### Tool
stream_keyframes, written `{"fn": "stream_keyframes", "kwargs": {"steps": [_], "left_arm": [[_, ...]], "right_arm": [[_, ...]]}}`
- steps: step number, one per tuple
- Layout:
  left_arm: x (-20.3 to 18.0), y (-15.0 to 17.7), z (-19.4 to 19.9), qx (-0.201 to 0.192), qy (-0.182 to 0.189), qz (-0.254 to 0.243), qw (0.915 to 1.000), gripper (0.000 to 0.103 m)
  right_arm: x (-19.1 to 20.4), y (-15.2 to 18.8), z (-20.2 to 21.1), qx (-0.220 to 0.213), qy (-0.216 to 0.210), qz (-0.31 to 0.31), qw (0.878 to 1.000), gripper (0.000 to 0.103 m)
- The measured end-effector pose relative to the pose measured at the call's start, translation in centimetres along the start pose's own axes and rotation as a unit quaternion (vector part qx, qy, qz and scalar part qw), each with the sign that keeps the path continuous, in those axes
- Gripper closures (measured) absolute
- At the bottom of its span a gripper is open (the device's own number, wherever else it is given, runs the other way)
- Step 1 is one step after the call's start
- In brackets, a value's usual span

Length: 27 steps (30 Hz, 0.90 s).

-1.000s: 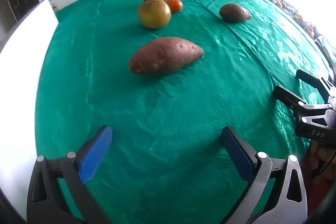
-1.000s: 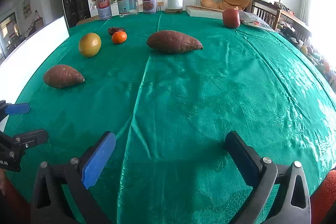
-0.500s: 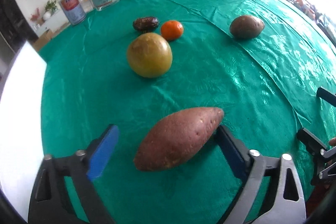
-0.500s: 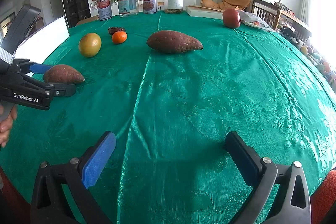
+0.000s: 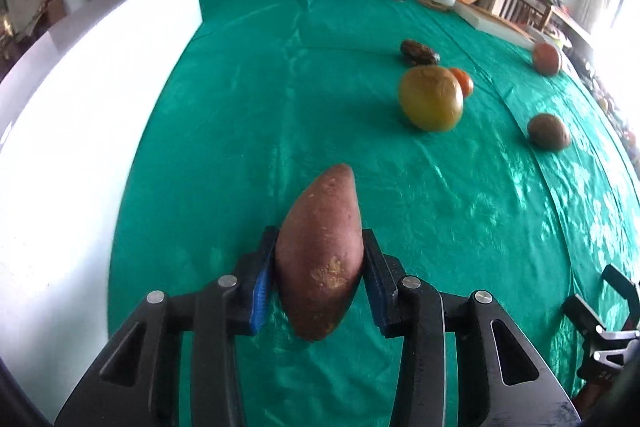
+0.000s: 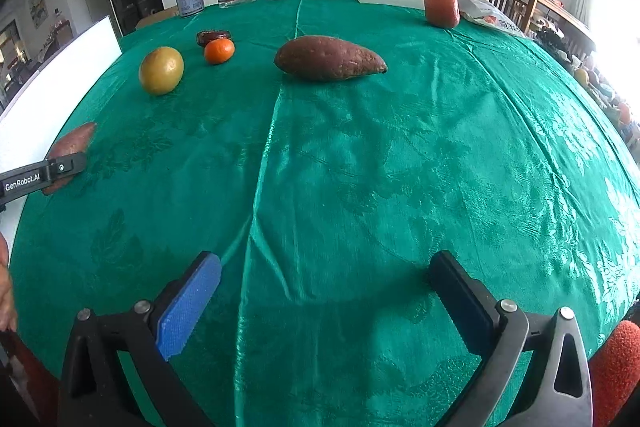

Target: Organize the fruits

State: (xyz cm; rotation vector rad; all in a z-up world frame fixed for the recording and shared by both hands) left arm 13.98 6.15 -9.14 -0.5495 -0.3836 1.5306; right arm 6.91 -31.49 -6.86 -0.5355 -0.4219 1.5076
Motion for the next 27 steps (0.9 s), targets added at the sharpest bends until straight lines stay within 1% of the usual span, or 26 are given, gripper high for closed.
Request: {"fn": "stream_keyframes", "kwargs": {"steps": [2,3,4,5,7,8,9,10,12,14,15,17,19,21,24,27], "left_arm": [[-0.2,0.1,-0.2,-0.003,-0.009,-0.008,0.9999,0.055],[-0.3,0.2,-0.2,-0.004,-0.012,-0.013,0.9998,0.049],[-0.2,0.3,-0.2,-0.006,-0.013,-0.012,0.9998,0.046],[0.0,0.4,-0.1,-0.008,-0.013,-0.007,0.9999,0.046],[0.2,0.4,0.0,-0.012,-0.008,0.002,0.9999,0.046],[0.5,0.4,0.0,-0.012,-0.005,0.007,0.9999,0.046],[0.6,0.4,0.1,-0.011,-0.004,0.01,0.9999,0.046],[0.8,0.4,0.2,-0.01,-0.004,0.012,0.9999,0.047],[1.1,0.5,0.3,-0.01,-0.003,0.018,0.9998,0.047],[1.3,0.5,0.4,-0.011,-0.001,0.023,0.9997,0.047],[1.4,0.5,0.4,-0.011,0.001,0.024,0.9996,0.047],[1.3,0.5,0.4,-0.012,0.001,0.024,0.9996,0.047],[1.3,0.5,0.4,-0.011,0.0,0.022,0.9997,0.047],[1.3,0.5,0.4,-0.011,0.002,0.022,0.9997,0.047],[1.3,0.5,0.6,-0.011,0.012,0.023,0.9996,0.054],[1.2,1.0,0.8,-0.01,0.018,0.02,0.9996,0.057]], "right_arm": [[1.3,-1.0,-0.6,0.007,-0.012,0.015,1.0,0.0],[2.1,-1.7,-1.0,0.01,-0.026,0.023,0.999,0.0],[2.8,-2.5,-1.3,0.006,-0.042,0.029,0.999,0.0],[3.4,-3.2,-1.8,0.008,-0.068,0.03,0.997,0.0],[4.7,-5.2,-2.9,0.006,-0.096,0.033,0.995,0.001],[5.3,-6.1,-3.3,0.003,-0.106,0.035,0.994,0.003],[6.1,-7.1,-3.8,0.0,-0.125,0.039,0.991,0.009],[6.8,-8.0,-4.1,-0.004,-0.141,0.043,0.989,0.017],[8.7,-9.7,-5.0,-0.001,-0.173,0.05,0.984,0.021],[10.2,-11.0,-5.8,0.003,-0.198,0.045,0.979,0.022],[10.8,-11.6,-6.1,0.003,-0.206,0.04,0.978,0.023],[12.1,-12.6,-6.7,0.002,-0.216,0.032,0.976,0.028],[13.3,-13.2,-7.2,0.002,-0.215,0.029,0.976,0.042],[14.1,-13.6,-7.6,-0.003,-0.21,0.026,0.977,0.053],[13.8,-13.5,-7.5,-0.002,-0.221,0.008,0.975,0.053],[12.0,-12.0,-6.4,0.008,-0.233,0.014,0.972,0.053]]}}
Point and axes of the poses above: each gripper's, at about its wrist camera, not at the fingertips, and z roughly against the way its jaws point, x to its left, y to its underside, the point moved 3 cm from there along -z, roughly the way its jaws point, and after that the axes turned 4 degrees about y, right-handed, at the moved point
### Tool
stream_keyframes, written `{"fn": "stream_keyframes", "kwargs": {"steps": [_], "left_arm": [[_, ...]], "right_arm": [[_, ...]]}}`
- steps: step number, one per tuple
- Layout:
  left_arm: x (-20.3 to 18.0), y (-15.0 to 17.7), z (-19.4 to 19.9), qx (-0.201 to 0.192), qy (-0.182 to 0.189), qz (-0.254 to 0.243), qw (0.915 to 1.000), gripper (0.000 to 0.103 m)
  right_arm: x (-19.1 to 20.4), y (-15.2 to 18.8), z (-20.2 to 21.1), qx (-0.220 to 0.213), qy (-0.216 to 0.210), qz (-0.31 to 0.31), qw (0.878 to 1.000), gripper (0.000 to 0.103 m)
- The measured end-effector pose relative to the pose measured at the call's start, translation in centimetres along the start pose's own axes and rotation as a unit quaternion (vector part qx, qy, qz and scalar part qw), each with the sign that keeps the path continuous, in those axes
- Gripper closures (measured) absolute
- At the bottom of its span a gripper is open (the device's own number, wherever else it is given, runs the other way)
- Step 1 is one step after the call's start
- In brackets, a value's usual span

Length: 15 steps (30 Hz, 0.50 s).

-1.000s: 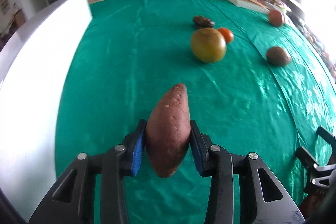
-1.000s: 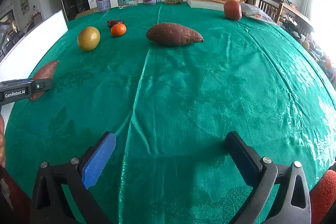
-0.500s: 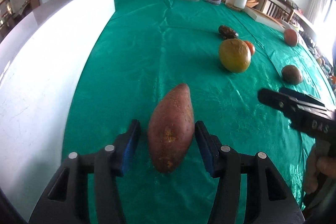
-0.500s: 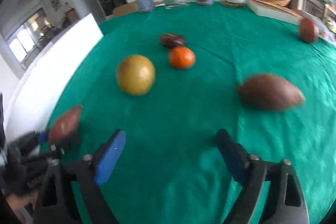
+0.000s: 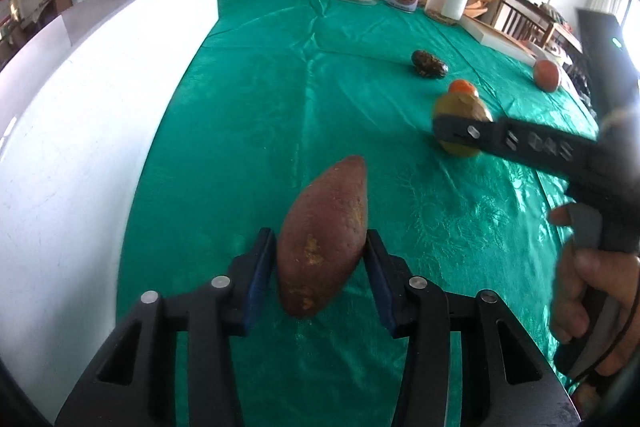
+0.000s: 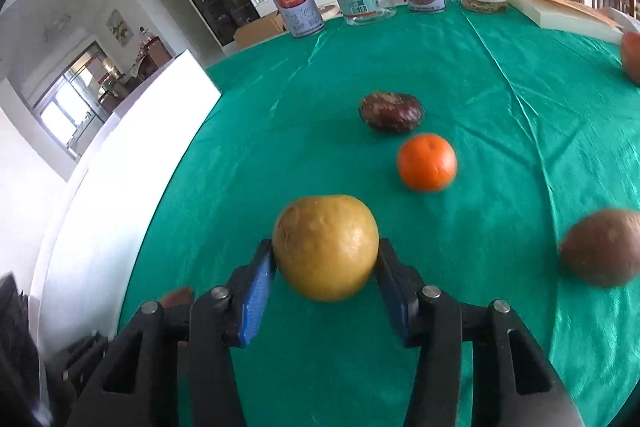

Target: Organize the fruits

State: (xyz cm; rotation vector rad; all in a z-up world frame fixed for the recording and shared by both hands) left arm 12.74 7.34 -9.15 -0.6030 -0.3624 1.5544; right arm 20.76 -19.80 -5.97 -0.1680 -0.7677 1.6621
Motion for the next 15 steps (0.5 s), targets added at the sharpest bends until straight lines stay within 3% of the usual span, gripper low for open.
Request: {"fn": "stream_keyframes", "kwargs": {"steps": [8,11,15], "left_arm": [[-0.6,1.2,0.8,-0.006,0.008,-0.009,0.9999,0.057],[-0.6,1.5,1.0,-0.004,0.014,-0.008,0.9999,0.057],[-0.7,1.7,1.1,-0.007,0.016,-0.003,0.9998,0.057]], "right_arm": [[-4.5,6.9,7.5,0.025,0.011,0.037,0.999,0.053],[-5.8,8.2,9.4,0.069,0.033,0.047,0.996,0.053],[-5.7,7.8,10.1,0.138,0.091,0.096,0.981,0.053]]}}
Point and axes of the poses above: each gripper's, at about its wrist camera, not at the fingertips, and z roughly against the way its jaws point, x to its left, y to its underside, the point moved 3 cm from there along -z, roughly the way its jaws point, and after that the axes turned 4 degrees about y, right-handed, at the moved point
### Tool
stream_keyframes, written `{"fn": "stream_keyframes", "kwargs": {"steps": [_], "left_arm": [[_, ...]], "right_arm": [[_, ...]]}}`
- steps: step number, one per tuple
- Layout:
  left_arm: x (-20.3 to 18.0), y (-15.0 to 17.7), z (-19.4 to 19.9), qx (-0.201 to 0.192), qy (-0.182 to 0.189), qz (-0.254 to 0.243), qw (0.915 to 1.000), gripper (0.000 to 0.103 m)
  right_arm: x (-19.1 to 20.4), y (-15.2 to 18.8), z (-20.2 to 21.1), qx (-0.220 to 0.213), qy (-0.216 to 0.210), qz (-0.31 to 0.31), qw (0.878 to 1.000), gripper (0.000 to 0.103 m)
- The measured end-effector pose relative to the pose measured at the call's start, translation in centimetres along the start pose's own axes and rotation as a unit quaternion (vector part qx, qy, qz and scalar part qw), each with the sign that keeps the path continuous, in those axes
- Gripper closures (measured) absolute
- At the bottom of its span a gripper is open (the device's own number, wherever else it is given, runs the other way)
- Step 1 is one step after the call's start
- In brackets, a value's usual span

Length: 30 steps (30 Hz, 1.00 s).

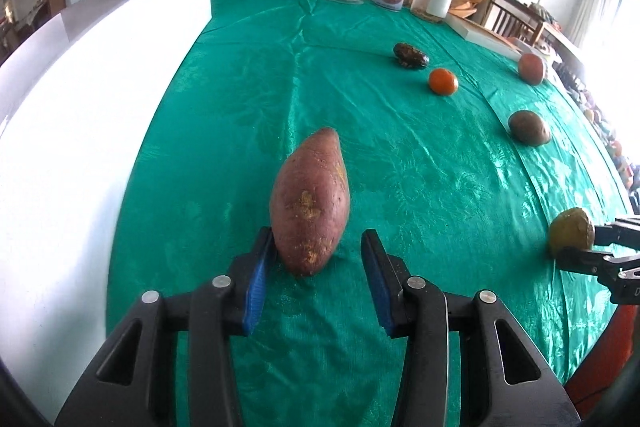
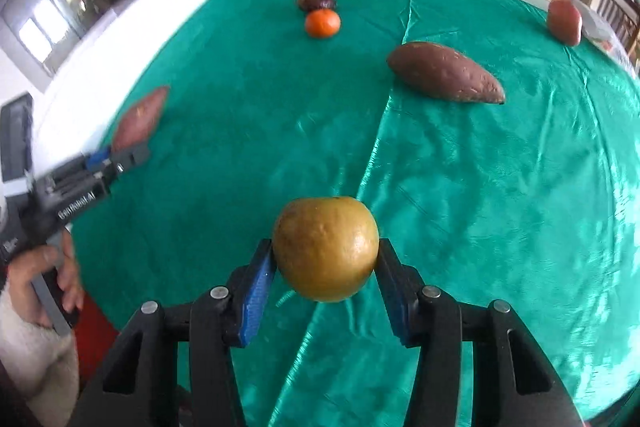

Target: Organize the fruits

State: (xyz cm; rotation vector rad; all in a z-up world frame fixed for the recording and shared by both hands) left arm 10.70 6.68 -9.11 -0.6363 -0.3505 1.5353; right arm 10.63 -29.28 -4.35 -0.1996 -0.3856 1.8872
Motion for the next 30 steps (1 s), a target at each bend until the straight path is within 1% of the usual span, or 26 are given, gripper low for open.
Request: {"fn": "stream_keyframes", "kwargs": {"steps": [2,5,6,8,10,13,18,20,21,22,23,24,25,27,29,30], "left_arm": [[0.0,0.0,0.1,0.001,0.003,0.002,1.0,0.057],[0.3,0.0,0.5,0.001,0.007,0.009,0.9999,0.057],[0.5,0.0,0.7,-0.001,0.007,0.012,0.9999,0.057],[0.7,0.0,1.0,-0.003,0.009,0.016,0.9998,0.057],[0.8,-0.1,1.2,-0.003,0.012,0.019,0.9997,0.057],[0.9,-0.2,1.2,-0.005,0.018,0.024,0.9995,0.057],[0.8,-0.1,0.7,0.001,0.019,0.025,0.9995,0.056],[0.7,-0.1,0.5,0.003,0.018,0.027,0.9995,0.052],[0.7,-0.1,0.5,0.004,0.017,0.028,0.9995,0.046],[0.6,-0.2,0.5,0.003,0.014,0.029,0.9995,0.035],[0.6,-0.2,0.5,0.001,0.01,0.031,0.9995,0.029],[0.6,-0.3,0.4,-0.002,0.003,0.032,0.9995,0.019],[0.5,-0.2,0.4,-0.002,-0.002,0.033,0.9994,0.013],[0.5,0.0,-0.3,0.013,-0.015,0.032,0.9993,0.012],[0.1,0.2,-0.5,0.016,-0.03,0.017,0.9993,0.01],[-0.1,0.4,-0.5,0.017,-0.038,0.01,0.9991,0.009]], "right_arm": [[0.7,-0.9,-0.1,0.021,0.012,0.027,0.999,0.053],[2.0,-3.1,-1.1,0.034,0.034,0.061,0.997,0.053],[2.4,-3.8,-1.4,0.034,0.035,0.065,0.997,0.053],[3.0,-4.9,-2.1,0.025,0.024,0.065,0.997,0.053],[3.4,-5.6,-2.2,0.009,0.026,0.059,0.998,0.052],[3.7,-6.2,-2.3,-0.012,0.025,0.053,0.998,0.052],[4.3,-7.2,-2.2,-0.048,0.003,0.047,0.998,0.052],[4.4,-6.6,-1.8,-0.068,0.0,0.044,0.997,0.051],[4.9,-6.3,-1.9,-0.08,-0.003,0.043,0.996,0.044],[4.9,-6.1,-1.6,-0.091,-0.003,0.04,0.995,0.029],[4.9,-5.8,-1.4,-0.105,-0.001,0.036,0.994,0.021],[4.8,-5.4,-1.1,-0.121,0.004,0.03,0.992,0.01],[4.5,-4.7,-0.9,-0.135,0.008,0.018,0.991,0.009],[4.2,-3.4,-0.7,-0.149,0.007,-0.009,0.989,0.009],[3.9,-1.9,-1.0,-0.149,0.008,-0.03,0.988,0.009],[3.9,-1.2,-1.3,-0.145,0.018,-0.034,0.989,0.009]]}}
Point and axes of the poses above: each gripper's, at about its wrist camera, not at the fingertips, and z roughly against the way its jaws point, x to its left, y to its underside, the point moved 3 cm from there along -z, roughly the way its jaws point, and after that the axes turned 4 degrees about y, right-handed, at the moved point
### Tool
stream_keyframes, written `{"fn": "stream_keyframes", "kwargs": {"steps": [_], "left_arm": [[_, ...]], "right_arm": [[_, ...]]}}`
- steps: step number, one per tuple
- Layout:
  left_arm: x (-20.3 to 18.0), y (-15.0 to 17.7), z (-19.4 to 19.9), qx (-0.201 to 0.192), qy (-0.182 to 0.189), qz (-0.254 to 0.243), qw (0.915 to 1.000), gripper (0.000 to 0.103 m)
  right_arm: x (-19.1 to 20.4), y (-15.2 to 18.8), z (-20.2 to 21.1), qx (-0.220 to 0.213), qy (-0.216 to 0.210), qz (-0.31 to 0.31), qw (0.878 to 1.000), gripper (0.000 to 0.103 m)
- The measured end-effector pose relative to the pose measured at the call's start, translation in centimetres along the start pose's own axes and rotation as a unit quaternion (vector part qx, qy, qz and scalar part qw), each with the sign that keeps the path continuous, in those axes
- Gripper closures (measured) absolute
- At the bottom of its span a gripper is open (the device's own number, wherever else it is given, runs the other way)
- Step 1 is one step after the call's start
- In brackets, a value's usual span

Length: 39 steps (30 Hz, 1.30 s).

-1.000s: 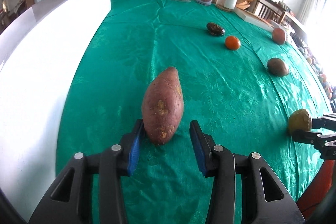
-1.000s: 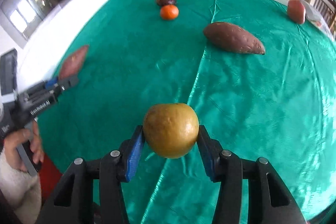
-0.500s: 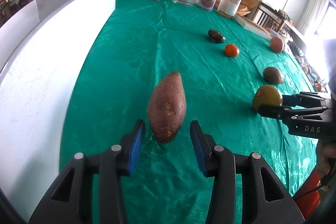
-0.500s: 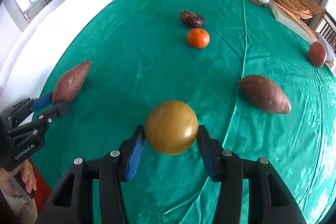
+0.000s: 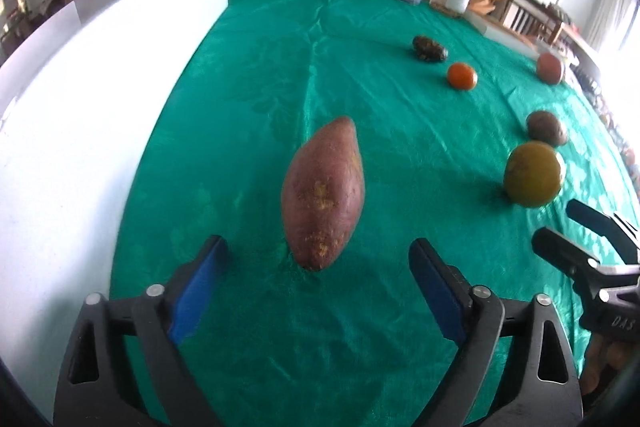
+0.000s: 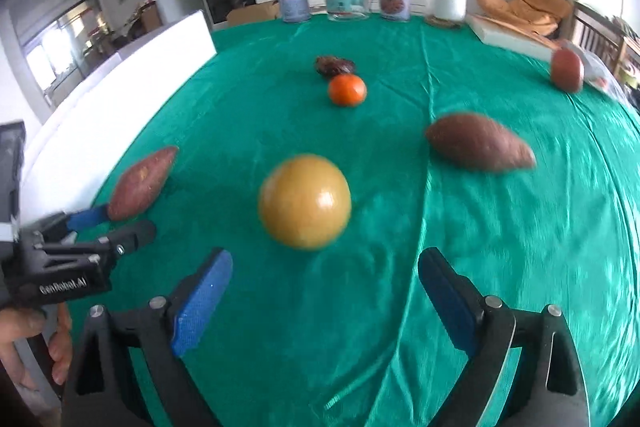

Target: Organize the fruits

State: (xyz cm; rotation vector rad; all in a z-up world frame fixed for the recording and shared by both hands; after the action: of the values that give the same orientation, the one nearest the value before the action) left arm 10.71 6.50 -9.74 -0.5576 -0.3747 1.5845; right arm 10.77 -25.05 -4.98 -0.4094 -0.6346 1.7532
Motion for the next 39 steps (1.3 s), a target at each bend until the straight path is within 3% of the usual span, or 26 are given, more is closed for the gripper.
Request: {"fn": "stream_keyframes", "kwargs": {"steps": [3,9,20,23,27,32,35,37,39], "left_arm": [[-0.7,0.4,-0.4,0.008,-0.026,-0.024,0.9993,0.006],[-0.7,0.4,-0.6,0.012,-0.026,-0.024,0.9993,0.002],[-0.7,0.6,-0.5,0.005,-0.023,-0.025,0.9994,0.001],[-0.1,0.4,-0.1,0.014,0.018,-0.031,0.9992,0.001],[2.4,0.2,1.3,0.006,0.075,0.01,0.9971,0.003],[2.2,-0.3,1.7,-0.007,0.091,-0.003,0.9958,0.004],[1.1,-1.0,0.9,-0.002,0.084,-0.019,0.9963,0.009],[0.6,-1.4,0.3,0.009,0.073,-0.026,0.997,0.023],[0.5,-1.7,-0.4,0.018,0.062,-0.027,0.9975,0.023]], "right_arm": [[0.2,1.2,-0.1,0.002,0.022,0.01,1.0,0.008],[0.6,1.4,-1.0,0.016,0.053,0.029,0.998,0.0],[0.3,1.2,-1.4,0.014,0.055,0.025,0.998,0.0],[0.3,1.2,-1.3,0.015,0.052,0.027,0.998,0.0],[0.2,1.6,-0.8,0.01,0.039,0.025,0.999,0.0],[-0.1,1.5,0.0,-0.014,0.016,0.003,1.0,0.0],[0.0,1.1,0.0,-0.017,-0.003,-0.015,1.0,0.004],[0.3,0.8,-0.1,-0.016,-0.012,-0.016,1.0,0.014],[0.6,0.5,-0.2,-0.015,-0.022,-0.018,1.0,0.017]]}}
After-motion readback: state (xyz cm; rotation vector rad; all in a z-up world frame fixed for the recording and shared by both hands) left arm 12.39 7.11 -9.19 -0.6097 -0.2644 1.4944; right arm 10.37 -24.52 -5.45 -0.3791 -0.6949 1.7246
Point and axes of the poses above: each gripper's, at about its wrist camera, not at the fingertips, and z roughly against the way its jaws point, x to its left, y to its underside, the point moved 3 cm from there along -z, roughly the way its jaws point, and after that the axes turned 4 degrees about y, right-handed, at the moved point
